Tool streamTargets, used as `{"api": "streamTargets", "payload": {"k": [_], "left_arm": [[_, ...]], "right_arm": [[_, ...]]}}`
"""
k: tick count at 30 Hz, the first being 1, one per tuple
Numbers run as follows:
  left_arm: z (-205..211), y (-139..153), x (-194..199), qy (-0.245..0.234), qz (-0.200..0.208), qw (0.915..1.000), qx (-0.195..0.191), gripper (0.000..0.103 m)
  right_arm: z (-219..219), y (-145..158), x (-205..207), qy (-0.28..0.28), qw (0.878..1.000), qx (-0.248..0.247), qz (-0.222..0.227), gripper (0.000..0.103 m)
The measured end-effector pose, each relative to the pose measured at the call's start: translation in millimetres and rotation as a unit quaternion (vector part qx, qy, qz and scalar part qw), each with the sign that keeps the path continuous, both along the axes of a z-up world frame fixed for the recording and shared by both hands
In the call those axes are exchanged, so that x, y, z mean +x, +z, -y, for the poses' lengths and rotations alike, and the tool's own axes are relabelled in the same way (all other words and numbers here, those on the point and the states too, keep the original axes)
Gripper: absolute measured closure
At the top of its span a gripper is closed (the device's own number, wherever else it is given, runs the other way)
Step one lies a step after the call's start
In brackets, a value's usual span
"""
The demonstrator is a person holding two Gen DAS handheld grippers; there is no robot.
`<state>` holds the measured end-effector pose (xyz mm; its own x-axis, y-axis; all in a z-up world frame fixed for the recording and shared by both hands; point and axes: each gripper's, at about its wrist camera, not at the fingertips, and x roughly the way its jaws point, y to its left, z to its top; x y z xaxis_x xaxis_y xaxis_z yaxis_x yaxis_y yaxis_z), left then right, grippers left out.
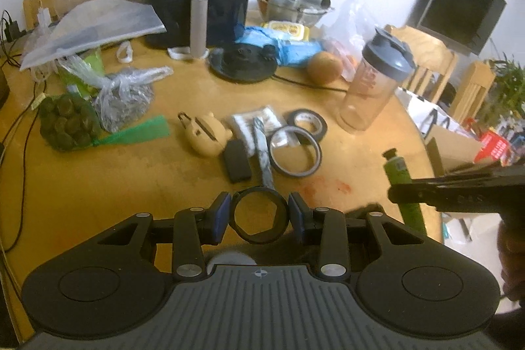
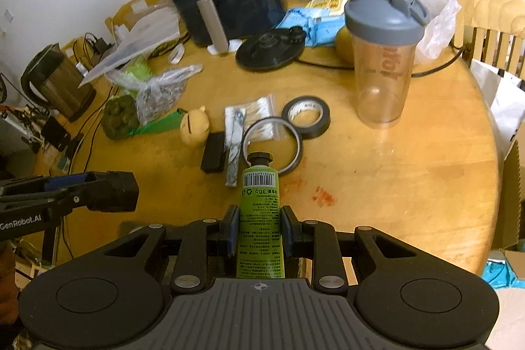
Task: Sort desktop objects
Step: 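Carry the black piece and green tube over the cardboard box with both tools, then lower both objects into the box and open both tools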
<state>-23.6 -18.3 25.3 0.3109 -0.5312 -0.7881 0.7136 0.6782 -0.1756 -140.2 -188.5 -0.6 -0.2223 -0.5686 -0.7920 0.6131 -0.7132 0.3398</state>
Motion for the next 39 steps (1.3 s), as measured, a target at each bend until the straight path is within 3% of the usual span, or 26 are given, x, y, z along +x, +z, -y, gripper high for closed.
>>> {"api": "streamTargets", "payload": {"k": [20, 32, 36, 39], "left_arm": [[-22, -41, -35, -0.032, -0.08, 0.995, 0.05, 0.065], [-24, -56, -36, -0.019, -0.087, 0.9912, 0.098, 0.063], [-26, -54, -36, -0.017, -0.083, 0.9916, 0.098, 0.049], [-27, -48, -36, -0.017, -0.074, 0.9929, 0.091, 0.049]], "right_arm": [[5, -32, 26, 0.03, 0.997, 0.056, 0.039, 0.074], [7, -48, 24, 0.018, 0.996, 0.073, 0.051, 0.073], [4, -46, 20, 0.014, 0.997, 0.049, 0.062, 0.037], [7, -42, 22, 0.022, 0.997, 0.032, 0.064, 0.016]]}}
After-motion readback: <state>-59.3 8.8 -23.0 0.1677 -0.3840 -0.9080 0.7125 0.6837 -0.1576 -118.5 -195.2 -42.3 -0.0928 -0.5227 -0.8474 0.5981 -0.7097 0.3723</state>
